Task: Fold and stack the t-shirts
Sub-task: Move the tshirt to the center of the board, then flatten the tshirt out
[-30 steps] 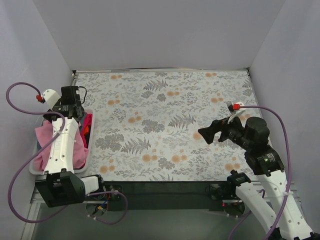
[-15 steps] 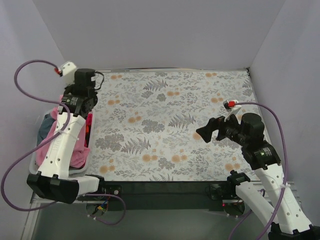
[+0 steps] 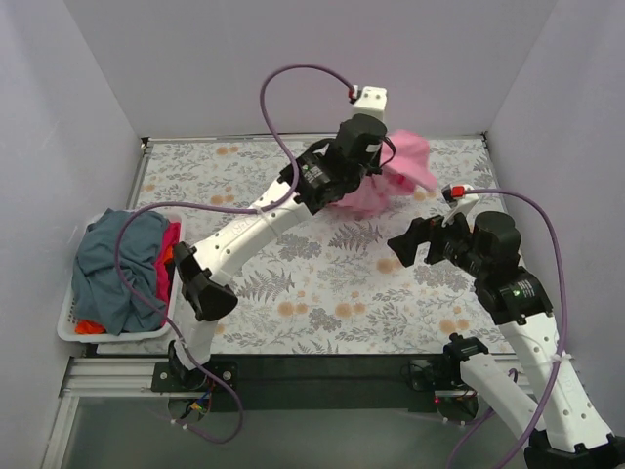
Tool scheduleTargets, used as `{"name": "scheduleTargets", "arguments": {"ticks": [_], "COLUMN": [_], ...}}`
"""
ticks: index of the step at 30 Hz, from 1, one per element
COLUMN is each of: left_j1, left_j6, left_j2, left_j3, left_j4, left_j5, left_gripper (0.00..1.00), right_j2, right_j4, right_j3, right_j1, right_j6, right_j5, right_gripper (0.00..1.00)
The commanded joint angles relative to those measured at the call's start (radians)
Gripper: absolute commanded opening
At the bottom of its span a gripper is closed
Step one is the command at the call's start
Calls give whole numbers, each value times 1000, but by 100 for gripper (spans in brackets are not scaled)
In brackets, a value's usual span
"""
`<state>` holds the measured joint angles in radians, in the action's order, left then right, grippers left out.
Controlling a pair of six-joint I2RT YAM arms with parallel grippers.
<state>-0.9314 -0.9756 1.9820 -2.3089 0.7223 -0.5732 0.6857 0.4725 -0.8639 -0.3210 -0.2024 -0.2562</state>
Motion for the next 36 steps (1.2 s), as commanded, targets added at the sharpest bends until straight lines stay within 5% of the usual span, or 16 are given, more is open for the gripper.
{"name": "scheduleTargets", "arguments": {"ticks": [1, 5, 12, 13, 16, 23, 24, 30, 36], "left_j1": [-34, -26, 133, 160, 262, 298, 296, 249, 249], "left_j6": [66, 120, 12, -1, -43, -77, -92, -170, -293], "left_j2": [-108, -263, -345, -344, -319, -489, -523, -647, -712], "left_j3": [-19, 320, 736, 825, 932, 1066, 1086, 1279, 1447], "left_j4": [-101, -324, -392, -406, -443, -381, -362, -195, -210], "left_j5": [78, 3, 73, 88, 139, 203, 232, 315, 257], "left_gripper": [0, 2, 6, 9, 45, 69, 79, 81, 81], "right_j2": [-18, -44, -71, -69, -45, 139, 162, 375, 532], "right_j4": [-5, -2, 0, -2, 0, 23, 23, 29, 15], "right_j3": [-55, -55, -27, -21, 9, 52, 58, 117, 92], "right_j1": [-3, -3, -3, -3, -3, -1, -3, -64, -311], "right_j6": [11, 21, 26, 23, 6, -5, 0, 37, 18], "right_j5": [66, 116, 163, 157, 129, -20, -49, -184, -20], "right_gripper": [98, 98, 98, 98, 98, 98, 96, 62, 48]}}
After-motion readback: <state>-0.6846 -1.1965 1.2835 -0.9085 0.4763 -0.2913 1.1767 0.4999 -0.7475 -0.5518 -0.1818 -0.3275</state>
